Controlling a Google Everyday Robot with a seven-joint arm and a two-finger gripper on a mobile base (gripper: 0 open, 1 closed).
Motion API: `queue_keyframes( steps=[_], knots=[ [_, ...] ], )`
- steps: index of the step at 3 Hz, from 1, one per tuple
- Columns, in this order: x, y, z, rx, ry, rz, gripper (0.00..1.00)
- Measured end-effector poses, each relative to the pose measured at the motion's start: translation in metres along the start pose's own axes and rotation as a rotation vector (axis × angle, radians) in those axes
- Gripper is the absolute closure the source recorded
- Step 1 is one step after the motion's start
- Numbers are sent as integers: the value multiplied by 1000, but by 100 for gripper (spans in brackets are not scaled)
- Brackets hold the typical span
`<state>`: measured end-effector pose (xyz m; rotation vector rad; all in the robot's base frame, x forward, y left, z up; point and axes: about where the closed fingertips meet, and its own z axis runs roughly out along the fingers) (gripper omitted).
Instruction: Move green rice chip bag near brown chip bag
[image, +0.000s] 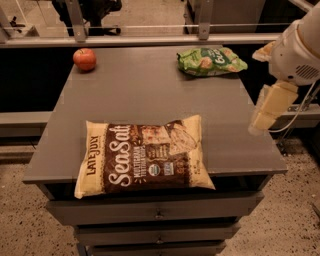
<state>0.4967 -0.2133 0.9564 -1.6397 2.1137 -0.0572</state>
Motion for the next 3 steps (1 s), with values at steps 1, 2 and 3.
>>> queue_keyframes(
  steps=[1,2,3],
  knots=[
    [-5,-62,34,87,-99,4,0],
    [-13,-126,62,155,-212,39,0],
    [-24,-186,92,200,-317,83,0]
  ],
)
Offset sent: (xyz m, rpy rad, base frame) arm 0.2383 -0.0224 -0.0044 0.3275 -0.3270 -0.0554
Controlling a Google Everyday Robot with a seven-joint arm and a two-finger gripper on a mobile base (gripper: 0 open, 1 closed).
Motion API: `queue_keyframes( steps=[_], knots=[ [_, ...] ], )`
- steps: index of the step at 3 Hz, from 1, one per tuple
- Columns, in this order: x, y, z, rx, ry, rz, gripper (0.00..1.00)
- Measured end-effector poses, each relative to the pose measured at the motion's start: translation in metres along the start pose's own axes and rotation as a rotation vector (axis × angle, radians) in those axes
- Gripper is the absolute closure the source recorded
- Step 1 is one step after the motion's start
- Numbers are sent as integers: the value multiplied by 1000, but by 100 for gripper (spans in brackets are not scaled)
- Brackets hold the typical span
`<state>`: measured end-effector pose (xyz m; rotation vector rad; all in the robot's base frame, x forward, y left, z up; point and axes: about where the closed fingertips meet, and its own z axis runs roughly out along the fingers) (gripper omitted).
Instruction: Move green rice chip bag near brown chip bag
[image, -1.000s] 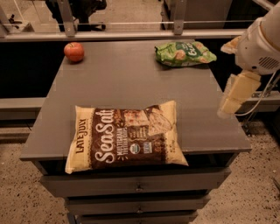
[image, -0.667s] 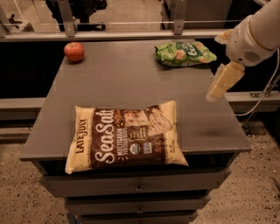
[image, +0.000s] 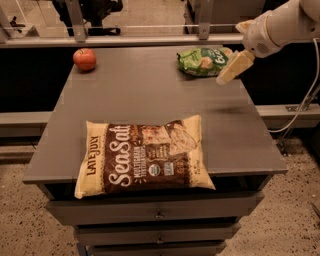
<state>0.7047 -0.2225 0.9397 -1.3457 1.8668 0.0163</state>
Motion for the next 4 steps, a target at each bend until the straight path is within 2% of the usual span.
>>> queue_keyframes(
  steps=[1,2,3,4],
  knots=[
    [3,-45,45,34,-99,114,0],
    [10,-61,71,54,-124,195,0],
    [17,-67,93,59,-112,250,0],
    [23,-64,109,35,-83,286,0]
  ],
)
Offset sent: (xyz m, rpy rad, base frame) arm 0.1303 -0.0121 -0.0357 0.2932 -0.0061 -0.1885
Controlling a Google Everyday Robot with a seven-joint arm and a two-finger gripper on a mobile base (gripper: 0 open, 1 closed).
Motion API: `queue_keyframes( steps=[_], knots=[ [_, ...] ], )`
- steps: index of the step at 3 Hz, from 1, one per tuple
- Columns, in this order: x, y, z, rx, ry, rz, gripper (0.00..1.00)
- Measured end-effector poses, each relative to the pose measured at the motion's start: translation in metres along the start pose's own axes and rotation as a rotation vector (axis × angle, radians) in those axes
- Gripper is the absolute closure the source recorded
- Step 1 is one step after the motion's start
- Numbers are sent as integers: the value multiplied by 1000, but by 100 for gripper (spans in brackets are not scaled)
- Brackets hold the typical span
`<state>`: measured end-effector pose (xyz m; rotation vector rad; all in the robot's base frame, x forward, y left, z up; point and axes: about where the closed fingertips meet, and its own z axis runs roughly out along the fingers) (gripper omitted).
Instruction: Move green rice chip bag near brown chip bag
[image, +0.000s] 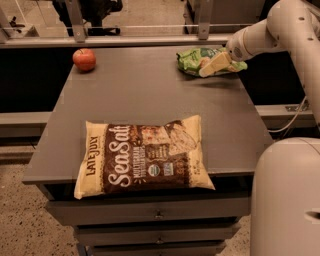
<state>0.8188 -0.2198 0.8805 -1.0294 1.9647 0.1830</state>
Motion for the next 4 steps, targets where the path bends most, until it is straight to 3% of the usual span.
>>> queue_keyframes(
  steps=[1,3,4],
  knots=[
    [6,5,8,-34,26,18,18],
    [15,9,8,-71,50,49,63],
    [10,16,-4,-99,41,30,87]
  ],
)
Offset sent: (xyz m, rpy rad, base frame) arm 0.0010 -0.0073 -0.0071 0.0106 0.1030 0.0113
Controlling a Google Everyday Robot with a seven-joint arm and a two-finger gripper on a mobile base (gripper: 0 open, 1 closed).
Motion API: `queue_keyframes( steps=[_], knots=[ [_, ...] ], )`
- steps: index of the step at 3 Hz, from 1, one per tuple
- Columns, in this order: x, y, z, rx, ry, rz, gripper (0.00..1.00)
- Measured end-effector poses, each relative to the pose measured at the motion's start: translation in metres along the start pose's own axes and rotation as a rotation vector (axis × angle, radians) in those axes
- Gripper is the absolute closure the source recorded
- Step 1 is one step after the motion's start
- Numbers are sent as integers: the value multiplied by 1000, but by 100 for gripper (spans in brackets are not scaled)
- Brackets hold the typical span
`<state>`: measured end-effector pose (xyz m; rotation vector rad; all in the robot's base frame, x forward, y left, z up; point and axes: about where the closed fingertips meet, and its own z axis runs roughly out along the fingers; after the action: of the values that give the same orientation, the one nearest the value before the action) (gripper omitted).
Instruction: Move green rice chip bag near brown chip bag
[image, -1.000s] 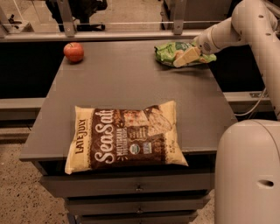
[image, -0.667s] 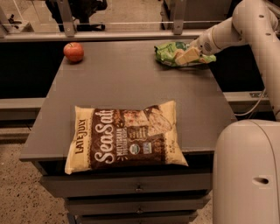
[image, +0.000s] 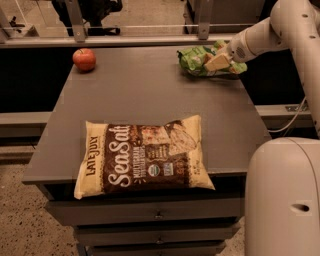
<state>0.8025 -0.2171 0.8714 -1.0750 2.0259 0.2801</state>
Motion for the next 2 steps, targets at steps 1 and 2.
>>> queue_keyframes(
  steps=[1,2],
  knots=[
    [-21,19,-23,-40,-11,-67,100],
    [-37,51,-54,-101,-11,-153,100]
  ],
)
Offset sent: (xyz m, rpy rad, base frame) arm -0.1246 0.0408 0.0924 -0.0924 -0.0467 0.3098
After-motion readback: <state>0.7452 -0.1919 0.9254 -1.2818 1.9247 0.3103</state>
